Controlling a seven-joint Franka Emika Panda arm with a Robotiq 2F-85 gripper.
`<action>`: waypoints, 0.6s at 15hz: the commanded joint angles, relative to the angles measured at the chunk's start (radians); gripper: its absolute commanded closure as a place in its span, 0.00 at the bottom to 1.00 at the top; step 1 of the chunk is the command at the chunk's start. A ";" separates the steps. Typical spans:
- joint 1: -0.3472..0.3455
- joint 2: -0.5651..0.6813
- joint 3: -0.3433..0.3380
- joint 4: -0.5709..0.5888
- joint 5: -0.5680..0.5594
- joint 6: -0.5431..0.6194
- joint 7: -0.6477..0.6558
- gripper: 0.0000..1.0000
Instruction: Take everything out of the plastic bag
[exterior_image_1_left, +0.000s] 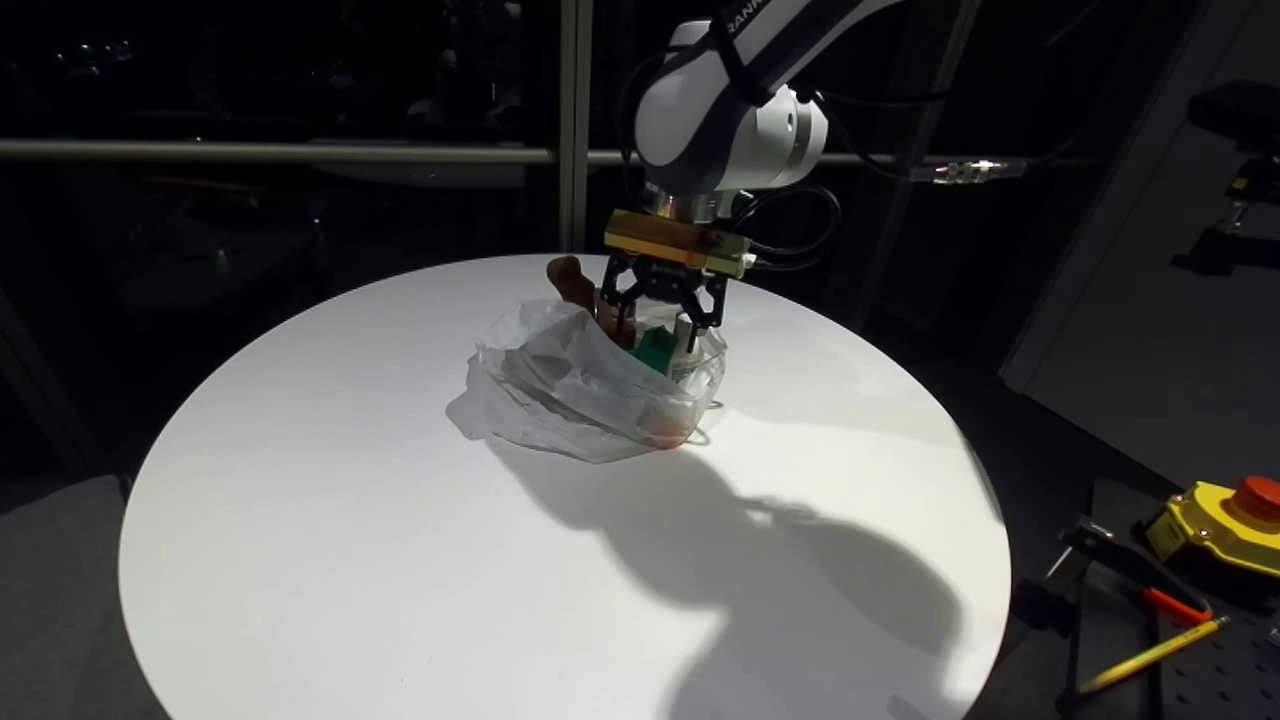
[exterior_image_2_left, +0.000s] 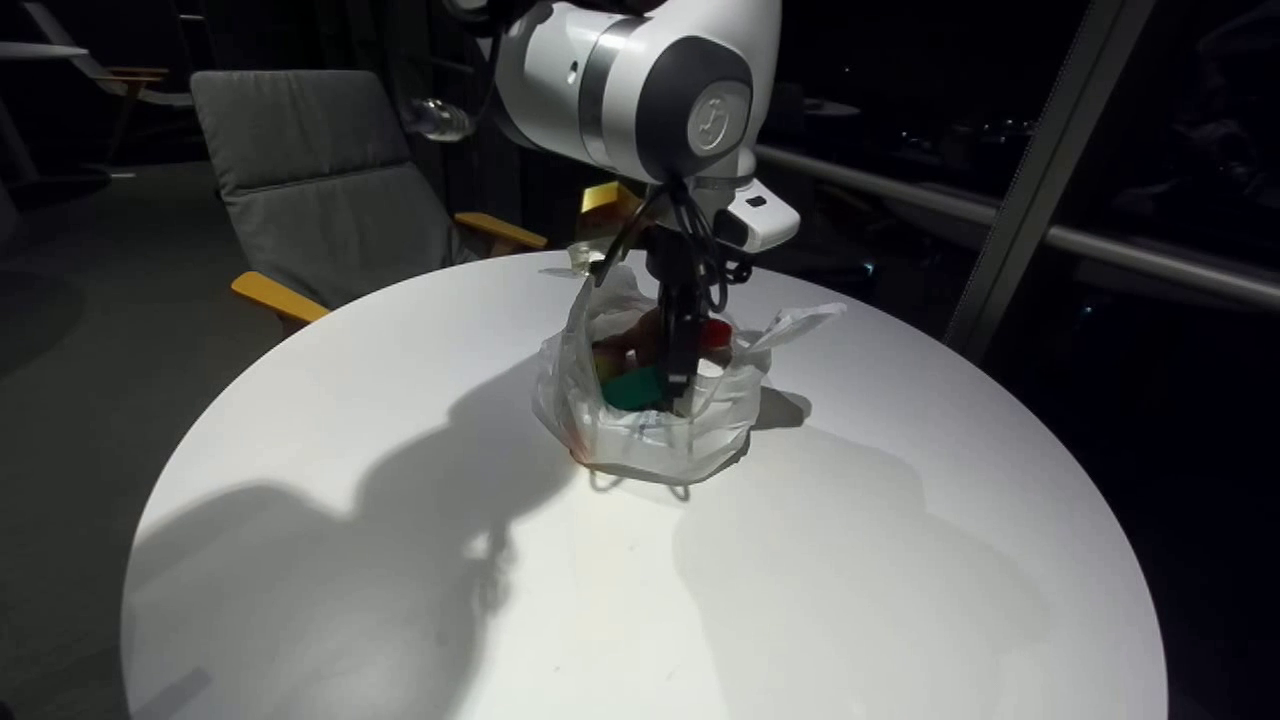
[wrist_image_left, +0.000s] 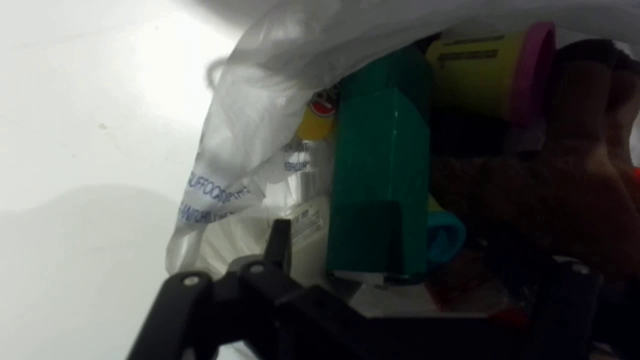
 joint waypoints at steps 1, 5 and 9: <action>0.003 0.020 -0.012 0.033 -0.017 -0.001 -0.005 0.12; 0.008 0.040 -0.023 0.047 -0.033 -0.009 -0.005 0.47; 0.006 0.044 -0.016 0.054 -0.035 0.000 -0.022 0.78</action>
